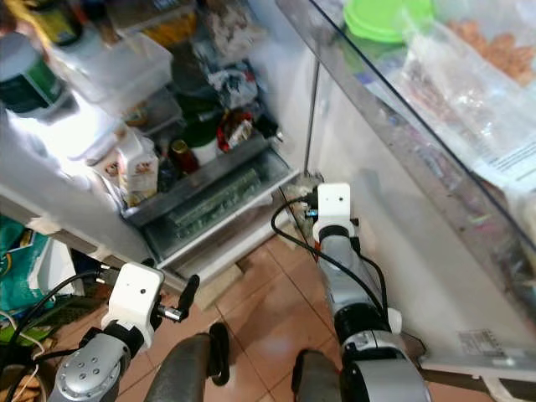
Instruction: Restocking fridge
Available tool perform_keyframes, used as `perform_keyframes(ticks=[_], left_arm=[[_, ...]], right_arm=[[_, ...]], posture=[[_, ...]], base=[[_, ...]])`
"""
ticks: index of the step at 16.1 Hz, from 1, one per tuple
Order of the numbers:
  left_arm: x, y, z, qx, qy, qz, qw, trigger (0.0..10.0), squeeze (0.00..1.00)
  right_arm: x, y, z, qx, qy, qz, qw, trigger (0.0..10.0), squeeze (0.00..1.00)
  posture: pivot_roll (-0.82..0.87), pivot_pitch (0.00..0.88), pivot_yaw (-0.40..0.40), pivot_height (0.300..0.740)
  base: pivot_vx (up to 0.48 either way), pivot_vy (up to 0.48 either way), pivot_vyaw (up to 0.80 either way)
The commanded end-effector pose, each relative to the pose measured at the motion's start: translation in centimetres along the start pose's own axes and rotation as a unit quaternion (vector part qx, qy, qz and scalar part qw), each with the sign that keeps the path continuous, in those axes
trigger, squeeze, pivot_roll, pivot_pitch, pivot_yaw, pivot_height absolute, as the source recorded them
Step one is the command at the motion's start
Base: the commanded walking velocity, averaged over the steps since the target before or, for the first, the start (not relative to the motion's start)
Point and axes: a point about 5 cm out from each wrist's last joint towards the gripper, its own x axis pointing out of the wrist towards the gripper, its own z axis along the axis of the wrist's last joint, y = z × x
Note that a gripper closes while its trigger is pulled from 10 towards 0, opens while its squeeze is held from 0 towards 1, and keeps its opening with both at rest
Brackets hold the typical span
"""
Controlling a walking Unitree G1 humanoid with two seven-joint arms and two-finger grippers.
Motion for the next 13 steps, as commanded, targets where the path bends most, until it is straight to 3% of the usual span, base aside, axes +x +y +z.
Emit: perform_keyframes(ticks=[1,7,9,13], left_arm=[[-0.5,0.0,-0.2,0.004,0.010,0.000,1.000,10.0,0.00],[-0.7,0.2,0.1,0.009,0.010,0.008,1.000,10.0,0.00],[-0.8,0.3,0.1,0.015,0.008,0.009,1.000,10.0,0.00],[-0.4,0.4,0.4,0.016,0.003,0.011,1.000,10.0,0.00]], right_arm=[[0.2,0.5,0.1,0.018,0.004,0.006,1.000,10.0,0.00],[0.0,2.4,-1.3,0.129,0.055,0.025,0.990,10.0,0.00],[-0.4,3.5,-1.4,0.139,0.047,0.053,0.988,10.0,0.00],[-0.5,4.0,-1.1,0.167,0.030,0.081,0.982,10.0,0.00]], posture=[[0.23,0.341,0.073,0.740],[0.27,0.343,0.064,0.740],[0.27,0.340,0.061,0.740],[0.26,0.335,0.062,0.740]], base=[[0.000,0.000,0.00],[0.000,0.000,0.00],[0.000,0.000,0.00],[0.000,0.000,0.00]])
